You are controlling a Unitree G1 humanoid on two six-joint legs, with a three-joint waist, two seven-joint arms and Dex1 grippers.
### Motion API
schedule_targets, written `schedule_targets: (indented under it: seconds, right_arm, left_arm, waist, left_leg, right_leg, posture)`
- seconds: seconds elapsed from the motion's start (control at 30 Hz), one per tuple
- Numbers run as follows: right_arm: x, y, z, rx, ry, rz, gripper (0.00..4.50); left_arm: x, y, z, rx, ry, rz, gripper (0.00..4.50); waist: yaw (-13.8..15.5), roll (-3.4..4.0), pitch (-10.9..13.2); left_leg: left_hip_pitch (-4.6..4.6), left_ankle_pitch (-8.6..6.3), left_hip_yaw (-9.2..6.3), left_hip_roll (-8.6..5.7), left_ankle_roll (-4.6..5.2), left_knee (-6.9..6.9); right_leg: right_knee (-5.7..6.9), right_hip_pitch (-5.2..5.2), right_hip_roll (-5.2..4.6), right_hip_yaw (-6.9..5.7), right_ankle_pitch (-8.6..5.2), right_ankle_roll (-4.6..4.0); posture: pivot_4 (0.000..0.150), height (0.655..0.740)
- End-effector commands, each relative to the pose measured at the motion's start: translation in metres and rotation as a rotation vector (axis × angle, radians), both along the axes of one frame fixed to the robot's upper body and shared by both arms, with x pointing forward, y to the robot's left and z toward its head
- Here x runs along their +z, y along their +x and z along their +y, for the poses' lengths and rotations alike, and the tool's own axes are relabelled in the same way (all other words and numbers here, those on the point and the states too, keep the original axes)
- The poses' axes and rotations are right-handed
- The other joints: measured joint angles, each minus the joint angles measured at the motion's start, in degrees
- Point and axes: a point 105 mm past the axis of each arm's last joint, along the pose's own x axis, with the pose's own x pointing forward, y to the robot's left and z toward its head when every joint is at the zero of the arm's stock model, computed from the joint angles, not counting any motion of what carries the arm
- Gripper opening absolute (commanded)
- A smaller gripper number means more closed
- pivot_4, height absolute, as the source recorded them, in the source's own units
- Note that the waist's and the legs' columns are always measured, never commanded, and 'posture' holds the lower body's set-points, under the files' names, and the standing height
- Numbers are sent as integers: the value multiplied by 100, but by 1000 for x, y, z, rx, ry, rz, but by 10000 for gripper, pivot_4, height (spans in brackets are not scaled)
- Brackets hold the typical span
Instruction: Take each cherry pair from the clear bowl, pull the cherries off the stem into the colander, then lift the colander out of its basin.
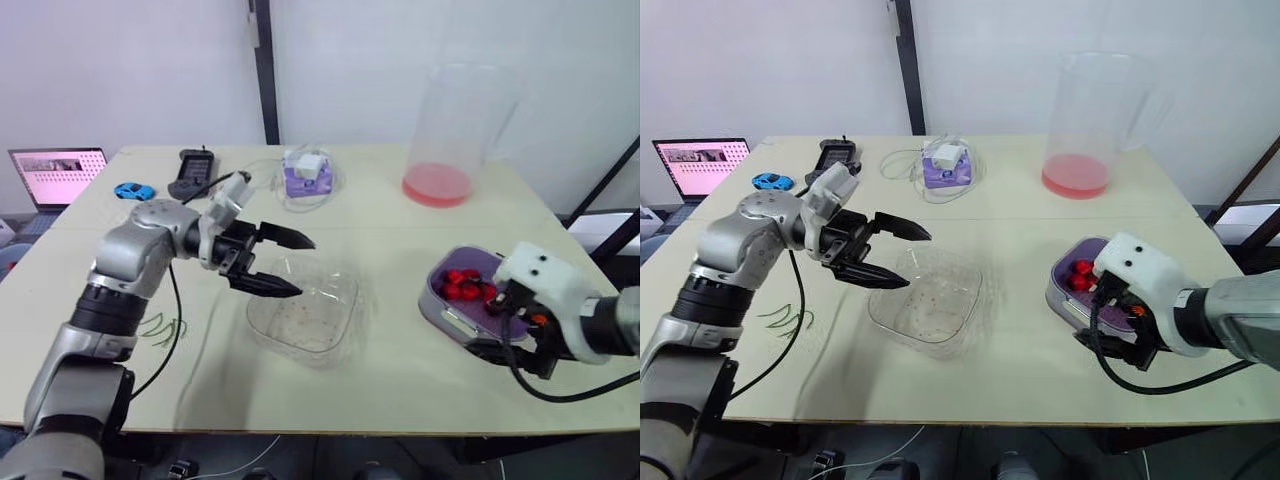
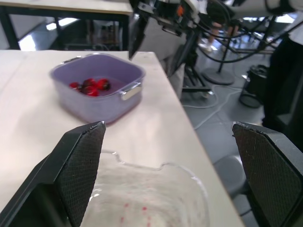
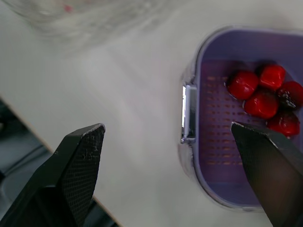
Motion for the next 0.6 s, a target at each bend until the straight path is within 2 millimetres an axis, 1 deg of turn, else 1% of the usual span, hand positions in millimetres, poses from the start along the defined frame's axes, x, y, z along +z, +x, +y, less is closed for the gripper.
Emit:
schedule_targets:
  seconds: [0.03,0.17,0.23,0.33,0.43,0.5,0.6]
  right_arm:
    - [-3,9,2,-20,-35,-23,45000]
    - [-17,23,9,-38,-33,-12,45000]
    - [-23,29,8,-63,-31,8,45000]
    - [-26,39,4,-107,-15,20,45000]
    - [-32,42,3,-122,-25,44,45000]
    - [-33,44,5,-121,-20,51,39628]
    - [-33,45,7,-115,-18,53,26878]
  left_arm:
    - [4,2,-3,12,-7,-84,44704]
    - [-4,5,-5,48,-1,-118,44704]
    - [-2,6,-5,73,-33,-131,44704]
    - [-5,7,0,103,-27,-145,44704]
    - [-7,5,4,120,-22,-146,44704]
    - [-7,3,5,128,-28,-140,45000]
    - [-7,2,6,141,-28,-141,45000]
  waist:
    - [2,0,0]
    - [-9,0,0]
    - [-3,0,0]
    - [0,0,0]
    - [1,0,0]
    - [1,0,0]
    - [0,0,0]
  left_leg:
    - [-1,0,0,0,0,0]
    - [0,0,-1,1,0,0]
    - [0,0,-2,1,0,0]
    - [-3,0,-1,0,0,1]
    - [-2,0,-2,0,0,0]
    - [-2,0,-2,0,0,0]
    - [-2,0,-3,0,0,1]
  right_leg:
    - [0,0,0,0,0,0]
    - [0,0,1,0,0,0]
    - [1,0,1,0,0,0]
    - [0,-2,-1,0,0,0]
    - [0,-2,0,-1,0,0]
    - [0,-2,0,-1,0,0]
    - [2,-3,0,-1,0,0]
  posture:
    - [1500,7332]
    - [1500,7332]
    - [1500,7332]
    - [1500,7332]
    - [1500,7332]
    - [1500,7332]
    - [1500,7332]
